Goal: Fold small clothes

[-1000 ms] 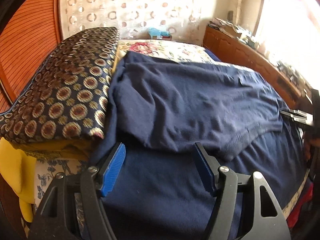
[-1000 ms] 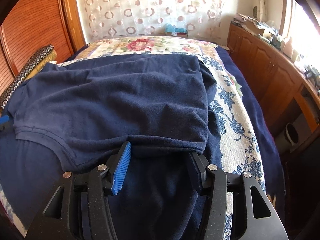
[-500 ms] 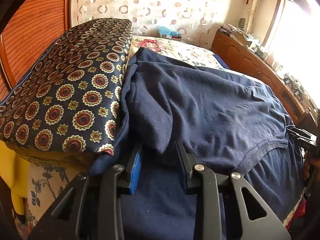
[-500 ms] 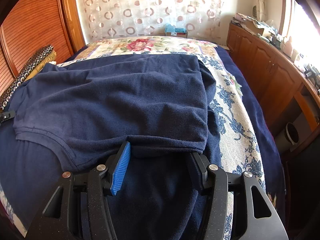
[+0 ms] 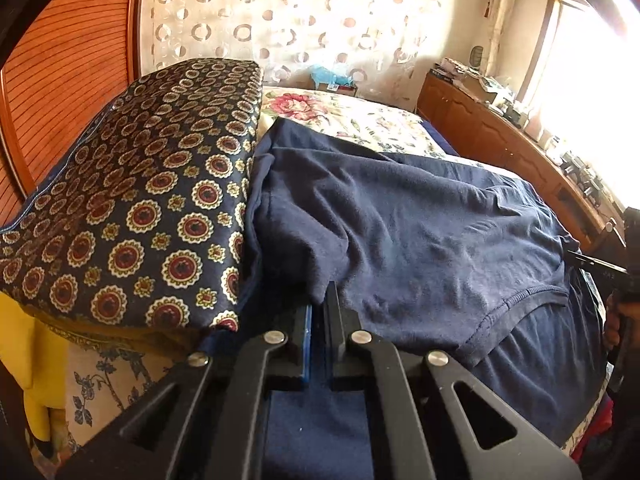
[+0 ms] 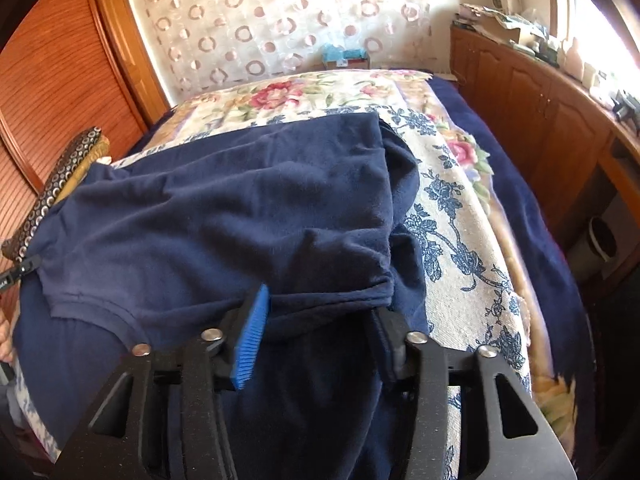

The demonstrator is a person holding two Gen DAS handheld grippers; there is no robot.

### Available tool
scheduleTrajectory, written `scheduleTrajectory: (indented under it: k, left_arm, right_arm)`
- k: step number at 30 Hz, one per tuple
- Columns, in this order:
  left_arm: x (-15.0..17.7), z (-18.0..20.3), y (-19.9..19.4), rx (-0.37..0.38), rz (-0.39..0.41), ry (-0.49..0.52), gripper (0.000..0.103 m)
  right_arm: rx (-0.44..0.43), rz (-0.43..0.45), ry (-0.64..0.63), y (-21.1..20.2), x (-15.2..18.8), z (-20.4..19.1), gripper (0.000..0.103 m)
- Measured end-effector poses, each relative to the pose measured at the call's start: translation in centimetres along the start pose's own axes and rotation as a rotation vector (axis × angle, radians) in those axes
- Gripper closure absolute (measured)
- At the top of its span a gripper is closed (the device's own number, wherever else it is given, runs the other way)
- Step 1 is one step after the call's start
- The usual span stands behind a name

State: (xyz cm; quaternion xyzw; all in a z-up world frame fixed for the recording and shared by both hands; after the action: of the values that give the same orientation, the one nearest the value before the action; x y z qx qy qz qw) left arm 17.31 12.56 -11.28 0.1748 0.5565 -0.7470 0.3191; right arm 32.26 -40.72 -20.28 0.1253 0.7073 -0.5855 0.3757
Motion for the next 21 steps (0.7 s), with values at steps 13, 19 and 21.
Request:
scheduleTrajectory:
  k: [13, 19, 21]
  left_arm:
    - [0.3, 2.0, -6.7, 0.076, 0.134, 0.041, 0.102]
    - [1.2, 1.4, -10.4, 0.110, 0.172, 0.033, 0.102]
    - [1.4, 1.1, -11.2, 0.110, 0.182, 0.029, 0.102]
  right_arm:
    - [-0.050, 0.175, -0.062, -6.0, 0.0, -2.6, 0.101]
    - [-0.072, 0.259, -0.097, -10.3, -0.3, -3.8, 0.101]
    - [-0.081, 0.282, -0.100, -11.9, 0.0, -3.9, 0.101]
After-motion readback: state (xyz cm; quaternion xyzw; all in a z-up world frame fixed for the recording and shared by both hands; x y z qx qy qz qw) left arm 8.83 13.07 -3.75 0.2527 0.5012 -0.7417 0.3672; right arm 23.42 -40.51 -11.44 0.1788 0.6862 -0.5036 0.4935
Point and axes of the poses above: each gripper's, at about its wrist camera, not at the fingertips, and y roughly the way its jaws point, z to its right, x to its underside, the point moved 1 cm from there along y, roughly the way its jaws point, and after that the axes turned 10 degrees about -y, right-handed, at the moved point
